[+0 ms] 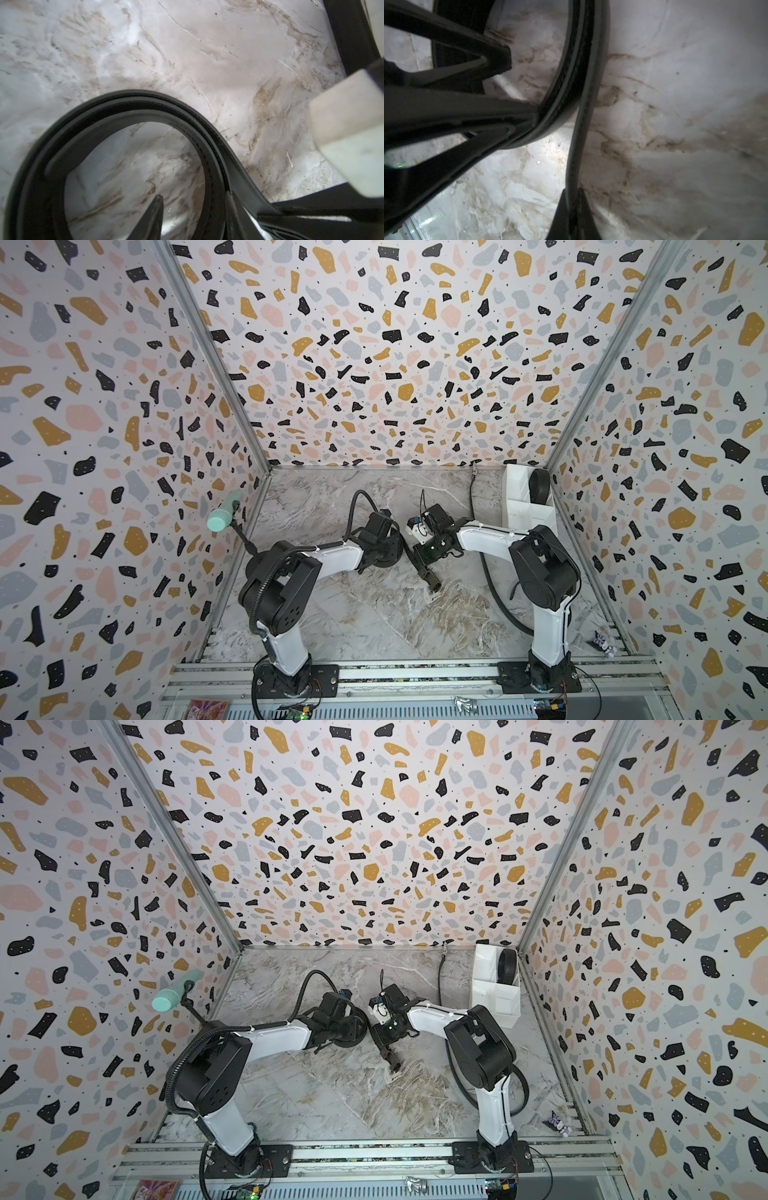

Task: Place the belts into the storage roll
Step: Roll the belt at the center of the board.

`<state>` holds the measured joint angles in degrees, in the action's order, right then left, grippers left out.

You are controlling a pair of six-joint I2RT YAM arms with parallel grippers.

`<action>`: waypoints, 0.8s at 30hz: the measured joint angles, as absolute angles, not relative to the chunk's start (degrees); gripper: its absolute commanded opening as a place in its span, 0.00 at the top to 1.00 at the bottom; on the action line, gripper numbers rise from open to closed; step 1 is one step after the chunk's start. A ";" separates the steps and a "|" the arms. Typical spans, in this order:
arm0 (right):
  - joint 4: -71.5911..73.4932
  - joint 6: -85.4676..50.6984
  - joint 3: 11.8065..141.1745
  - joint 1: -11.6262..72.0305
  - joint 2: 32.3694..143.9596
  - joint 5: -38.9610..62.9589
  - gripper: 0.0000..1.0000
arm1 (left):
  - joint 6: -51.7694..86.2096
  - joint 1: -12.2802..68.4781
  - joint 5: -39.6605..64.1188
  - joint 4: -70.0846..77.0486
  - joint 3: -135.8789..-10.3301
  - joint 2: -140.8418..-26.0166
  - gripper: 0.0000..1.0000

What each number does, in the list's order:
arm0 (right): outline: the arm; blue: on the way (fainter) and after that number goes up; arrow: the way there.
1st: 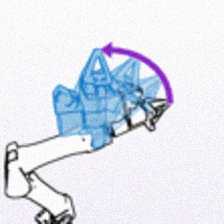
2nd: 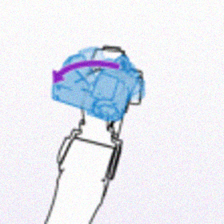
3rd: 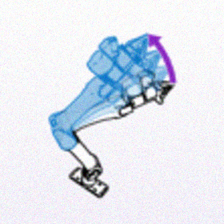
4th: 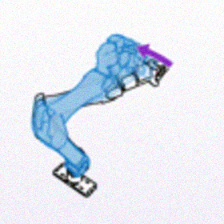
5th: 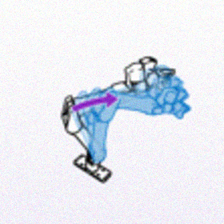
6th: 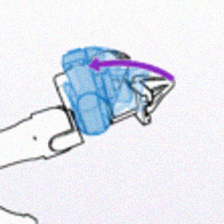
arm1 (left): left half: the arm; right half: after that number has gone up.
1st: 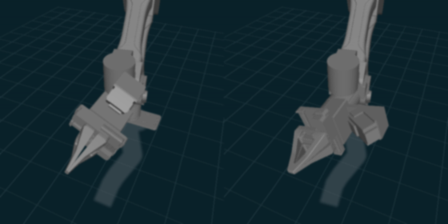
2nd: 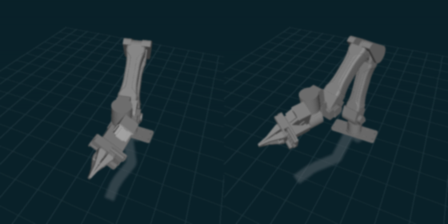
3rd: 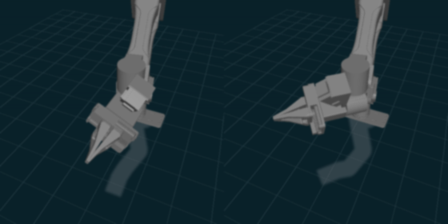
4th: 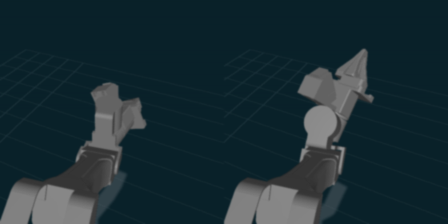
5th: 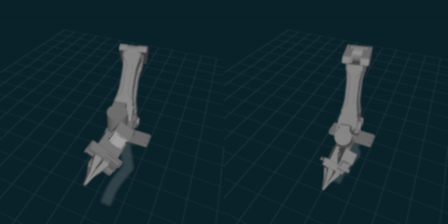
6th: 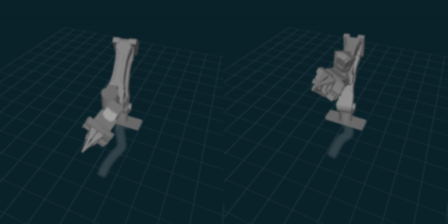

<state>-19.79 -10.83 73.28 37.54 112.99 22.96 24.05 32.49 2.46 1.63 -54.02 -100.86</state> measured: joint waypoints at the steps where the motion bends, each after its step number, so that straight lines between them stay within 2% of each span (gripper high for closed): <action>1: -19.79 -10.83 73.28 37.54 113.01 22.96 1.00 | 24.10 32.49 2.46 1.74 -54.02 -100.90 0.58; 10: -19.79 -10.83 73.28 37.54 112.99 22.96 1.00 | 24.21 32.86 1.76 2.20 -54.02 -101.10 0.69; 24: -19.07 -11.05 72.66 37.54 112.95 23.16 1.00 | 27.90 33.78 0.91 4.95 -54.26 -104.40 0.95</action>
<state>-19.07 -11.05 72.66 37.54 112.95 23.16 27.90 33.78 0.91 4.95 -54.26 -104.40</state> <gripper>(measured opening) 0.071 0.071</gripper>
